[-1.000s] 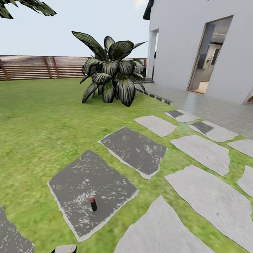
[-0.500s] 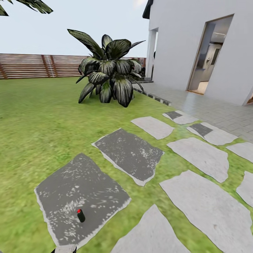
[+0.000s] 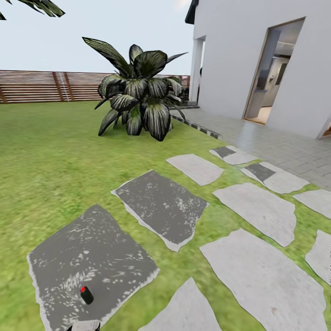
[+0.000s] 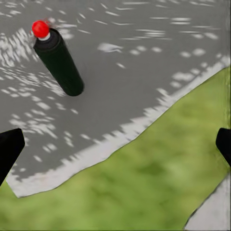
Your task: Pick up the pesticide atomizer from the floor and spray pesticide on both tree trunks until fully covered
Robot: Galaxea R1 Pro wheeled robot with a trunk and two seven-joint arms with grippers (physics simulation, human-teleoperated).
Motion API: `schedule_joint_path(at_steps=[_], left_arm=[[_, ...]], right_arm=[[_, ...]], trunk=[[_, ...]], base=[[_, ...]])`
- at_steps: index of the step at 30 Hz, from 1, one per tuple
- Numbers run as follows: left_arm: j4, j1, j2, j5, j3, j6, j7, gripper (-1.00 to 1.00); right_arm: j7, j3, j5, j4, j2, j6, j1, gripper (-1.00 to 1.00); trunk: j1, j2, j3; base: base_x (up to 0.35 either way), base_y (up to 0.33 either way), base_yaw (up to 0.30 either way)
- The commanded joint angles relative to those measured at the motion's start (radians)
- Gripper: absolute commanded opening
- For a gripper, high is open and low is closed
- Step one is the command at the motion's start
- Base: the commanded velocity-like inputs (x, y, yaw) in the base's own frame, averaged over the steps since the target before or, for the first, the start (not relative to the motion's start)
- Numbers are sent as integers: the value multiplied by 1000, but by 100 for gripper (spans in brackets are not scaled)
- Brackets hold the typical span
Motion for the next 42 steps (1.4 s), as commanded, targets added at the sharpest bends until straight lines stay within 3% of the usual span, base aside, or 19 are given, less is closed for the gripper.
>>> schedule_joint_path(at_steps=[1, 42], left_arm=[[1, 0, 0, 1, 2, -3, 0, 100], [1, -1, 0, 1, 4, -2, 0, 100]], right_arm=[[0, 2, 2, 1, 0, -3, -1, 100], [0, 1, 2, 1, 0, -3, -1, 100]], trunk=[[0, 0, -1], [0, 0, -1]], base=[[142, -253, 37], [83, -268, 277]])
